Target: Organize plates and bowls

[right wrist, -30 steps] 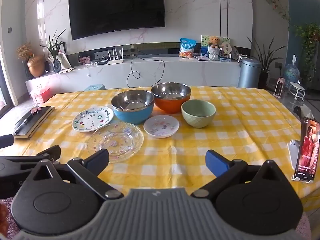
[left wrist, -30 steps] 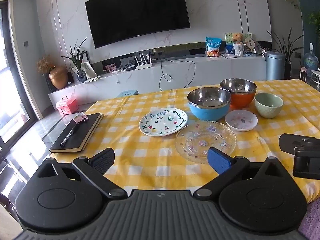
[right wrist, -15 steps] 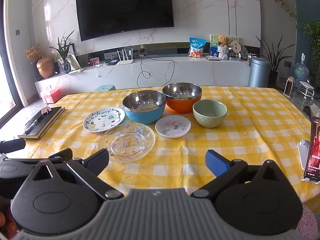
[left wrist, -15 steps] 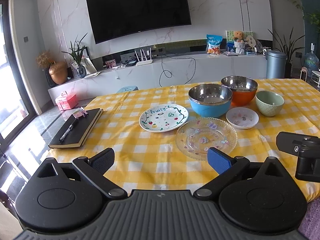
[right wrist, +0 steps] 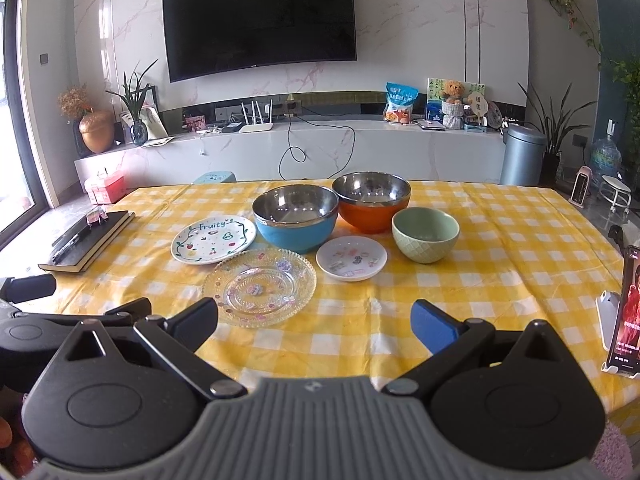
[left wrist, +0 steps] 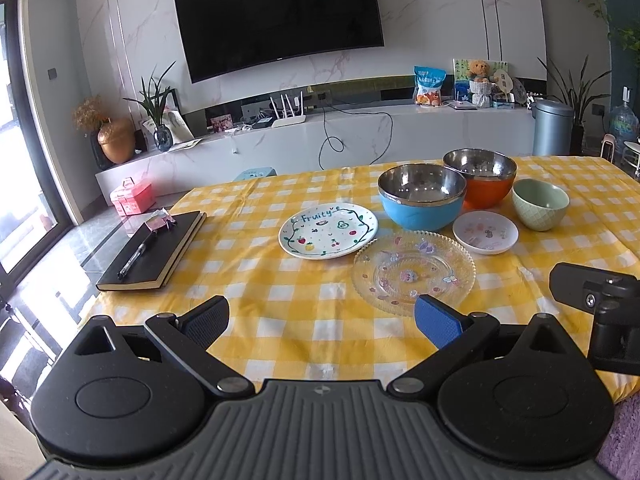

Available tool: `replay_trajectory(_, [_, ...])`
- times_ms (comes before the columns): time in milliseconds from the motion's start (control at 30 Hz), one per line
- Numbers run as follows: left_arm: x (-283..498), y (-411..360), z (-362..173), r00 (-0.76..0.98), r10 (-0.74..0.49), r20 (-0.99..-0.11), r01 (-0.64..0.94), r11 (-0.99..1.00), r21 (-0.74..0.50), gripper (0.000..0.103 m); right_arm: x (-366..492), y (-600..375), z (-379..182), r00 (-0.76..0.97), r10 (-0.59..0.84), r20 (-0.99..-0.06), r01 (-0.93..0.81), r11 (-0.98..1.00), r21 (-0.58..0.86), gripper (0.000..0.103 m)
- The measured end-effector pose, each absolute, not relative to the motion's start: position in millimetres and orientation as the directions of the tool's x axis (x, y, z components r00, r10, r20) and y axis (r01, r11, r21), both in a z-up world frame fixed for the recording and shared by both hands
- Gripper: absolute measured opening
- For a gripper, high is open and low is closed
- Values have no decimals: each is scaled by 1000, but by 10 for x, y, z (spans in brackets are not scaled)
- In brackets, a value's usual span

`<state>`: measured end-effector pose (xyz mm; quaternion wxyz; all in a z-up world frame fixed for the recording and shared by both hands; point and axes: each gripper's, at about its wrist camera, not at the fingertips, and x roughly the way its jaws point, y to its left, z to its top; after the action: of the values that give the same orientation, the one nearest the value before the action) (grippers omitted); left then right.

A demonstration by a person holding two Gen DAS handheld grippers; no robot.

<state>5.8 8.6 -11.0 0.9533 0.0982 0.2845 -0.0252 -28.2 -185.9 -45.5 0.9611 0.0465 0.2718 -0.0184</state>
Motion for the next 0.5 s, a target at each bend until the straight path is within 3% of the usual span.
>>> replay_trajectory(500, [52, 108, -156, 832, 6, -554, 104, 980, 167, 103, -270, -1839, -469, 851, -12, -526, 55, 996, 66, 100])
